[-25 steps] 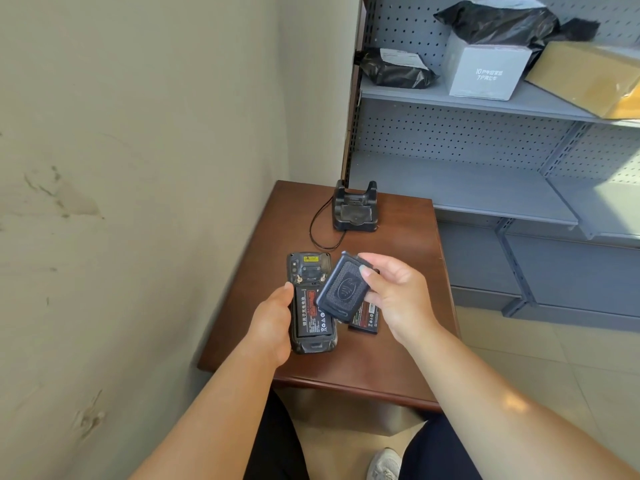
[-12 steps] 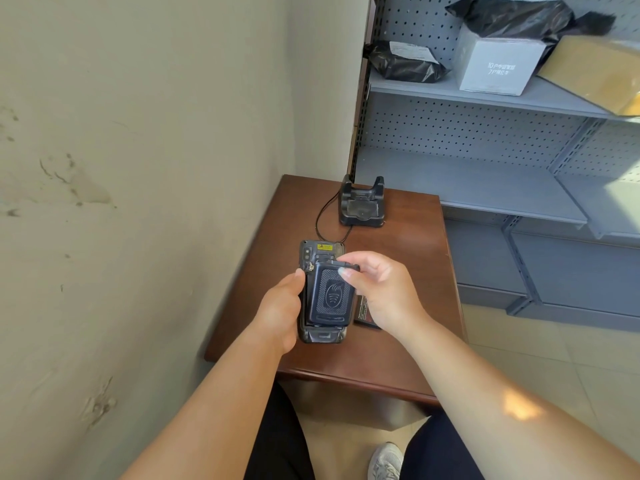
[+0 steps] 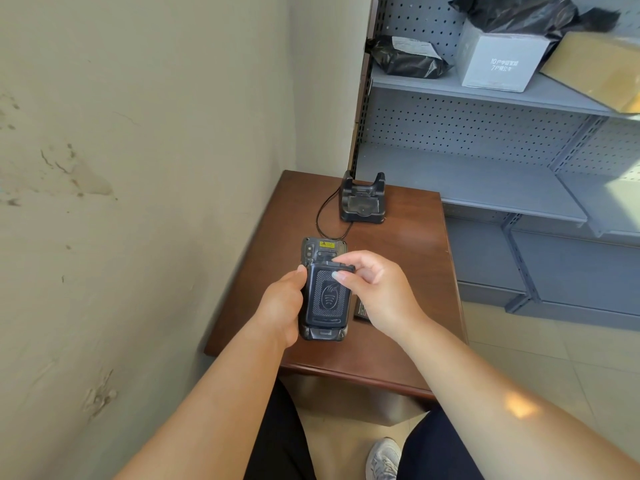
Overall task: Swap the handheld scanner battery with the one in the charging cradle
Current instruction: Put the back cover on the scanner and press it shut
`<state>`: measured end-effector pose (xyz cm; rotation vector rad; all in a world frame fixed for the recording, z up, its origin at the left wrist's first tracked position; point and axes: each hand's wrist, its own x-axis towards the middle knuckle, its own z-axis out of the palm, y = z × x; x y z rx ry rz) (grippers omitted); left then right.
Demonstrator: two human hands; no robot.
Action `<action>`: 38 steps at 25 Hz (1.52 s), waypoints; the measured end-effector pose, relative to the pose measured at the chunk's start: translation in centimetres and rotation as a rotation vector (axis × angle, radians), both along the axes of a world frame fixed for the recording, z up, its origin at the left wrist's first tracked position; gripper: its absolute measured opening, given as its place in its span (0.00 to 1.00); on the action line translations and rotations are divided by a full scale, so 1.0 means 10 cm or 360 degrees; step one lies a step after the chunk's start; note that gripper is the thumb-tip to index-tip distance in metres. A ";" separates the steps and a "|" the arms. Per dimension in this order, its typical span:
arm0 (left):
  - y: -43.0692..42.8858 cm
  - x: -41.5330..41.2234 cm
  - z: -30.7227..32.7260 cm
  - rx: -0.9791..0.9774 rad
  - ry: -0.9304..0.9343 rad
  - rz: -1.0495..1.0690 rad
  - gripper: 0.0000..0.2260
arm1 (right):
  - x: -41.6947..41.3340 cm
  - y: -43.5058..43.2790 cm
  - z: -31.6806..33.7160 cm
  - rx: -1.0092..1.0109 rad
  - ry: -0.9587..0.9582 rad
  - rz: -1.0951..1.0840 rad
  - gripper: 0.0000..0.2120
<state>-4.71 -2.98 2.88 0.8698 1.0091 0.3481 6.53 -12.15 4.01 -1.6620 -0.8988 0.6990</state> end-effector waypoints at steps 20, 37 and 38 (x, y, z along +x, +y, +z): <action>-0.07 0.04 0.10 -0.0059 -0.0219 -0.0050 0.17 | 0.00 -0.04 -0.21 -0.0039 -0.0449 -0.0203 0.12; -0.07 0.04 0.06 0.0170 -0.0202 -0.0079 0.14 | 0.01 -0.06 -0.09 0.0046 -0.0253 -0.0274 0.11; -0.06 0.04 0.06 0.0172 -0.0211 -0.0079 0.14 | 0.02 -0.06 -0.08 0.0036 -0.0271 -0.0271 0.11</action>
